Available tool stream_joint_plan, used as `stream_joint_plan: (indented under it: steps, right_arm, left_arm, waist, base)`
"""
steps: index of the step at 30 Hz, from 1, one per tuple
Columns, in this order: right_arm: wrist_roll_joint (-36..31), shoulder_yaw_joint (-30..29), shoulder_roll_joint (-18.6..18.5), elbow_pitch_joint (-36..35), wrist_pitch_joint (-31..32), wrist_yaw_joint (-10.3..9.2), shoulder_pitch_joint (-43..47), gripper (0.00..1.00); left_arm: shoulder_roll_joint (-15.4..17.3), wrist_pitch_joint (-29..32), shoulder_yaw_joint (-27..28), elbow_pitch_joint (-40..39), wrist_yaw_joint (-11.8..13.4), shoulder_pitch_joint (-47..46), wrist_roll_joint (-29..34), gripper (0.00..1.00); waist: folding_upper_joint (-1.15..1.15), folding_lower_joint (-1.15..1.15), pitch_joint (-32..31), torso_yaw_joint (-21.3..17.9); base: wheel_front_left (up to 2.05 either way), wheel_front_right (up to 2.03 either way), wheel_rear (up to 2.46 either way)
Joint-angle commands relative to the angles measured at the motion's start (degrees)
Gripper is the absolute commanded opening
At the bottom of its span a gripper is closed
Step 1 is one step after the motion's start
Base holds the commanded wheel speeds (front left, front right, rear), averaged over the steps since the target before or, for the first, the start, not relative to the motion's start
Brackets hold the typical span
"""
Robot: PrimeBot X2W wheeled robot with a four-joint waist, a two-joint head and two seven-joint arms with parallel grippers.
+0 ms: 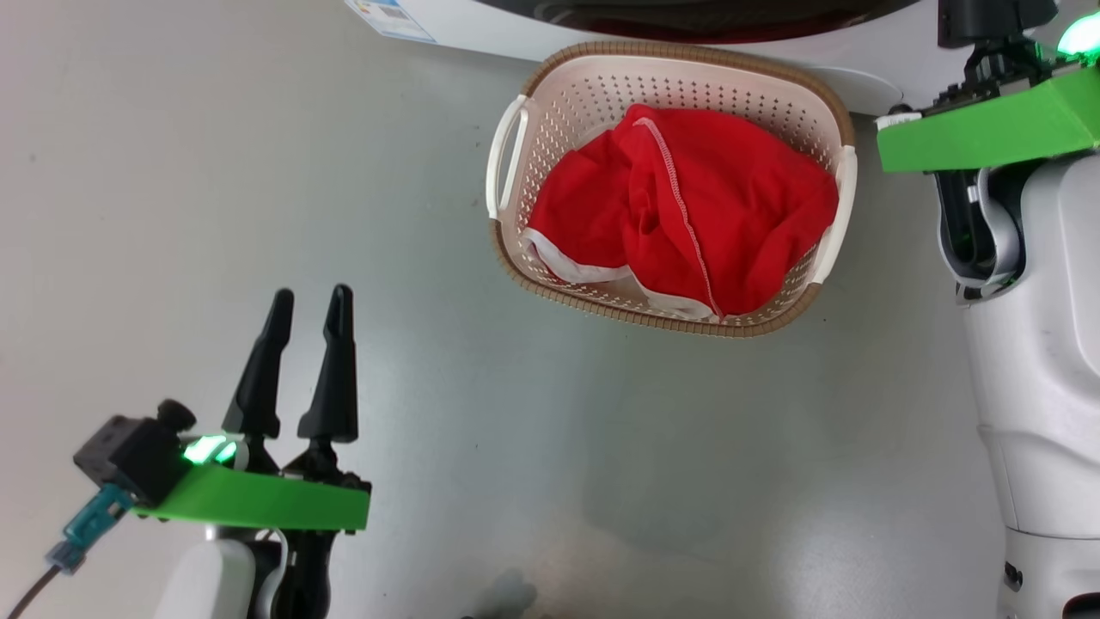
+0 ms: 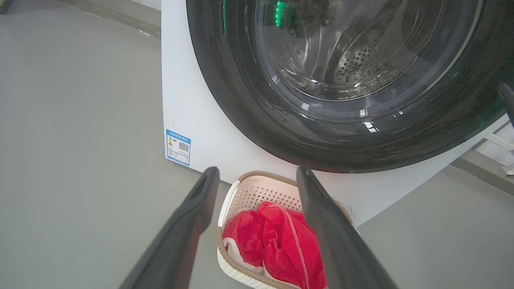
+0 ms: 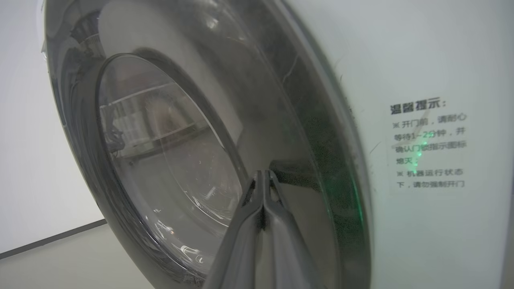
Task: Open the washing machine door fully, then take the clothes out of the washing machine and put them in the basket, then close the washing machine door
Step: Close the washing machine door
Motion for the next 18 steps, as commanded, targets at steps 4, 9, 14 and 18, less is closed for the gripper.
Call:
stream_joint_plan:
  steps: [4,9,14,18]
  right_arm:
    - [1.2,0.3,1.2,-2.2,-0.3,0.0,-2.3,0.0]
    - [2.2,0.6,1.2,-2.2,-0.3,0.0,-2.2,0.0]
    - [2.9,1.8,1.2,-1.7,-0.3,0.0,-0.1,0.0]
    - [3.4,3.6,1.2,-0.7,-0.3,0.0,3.0,0.0]
  left_arm:
    - [1.7,-0.4,1.7,-1.4,-0.3,-1.2,-0.3,1.0]
    - [1.8,-0.4,1.6,-1.2,-0.3,-1.2,-0.2,1.0]
    - [2.2,-0.4,1.5,-0.8,-0.3,-0.5,0.3,1.0]
    - [2.6,-0.4,1.7,-0.4,-0.3,0.5,0.7,1.0]
  waist:
    - [0.0,0.0,0.5,0.0]
    - [0.0,0.0,0.1,-0.1]
    - [0.0,0.0,-1.6,-0.7]
    - [0.0,0.0,-3.7,-1.5]
  base:
    - [0.0,0.0,0.0]
    - [0.0,0.0,0.0]
    - [0.0,0.0,0.0]
    - [0.0,0.0,0.0]
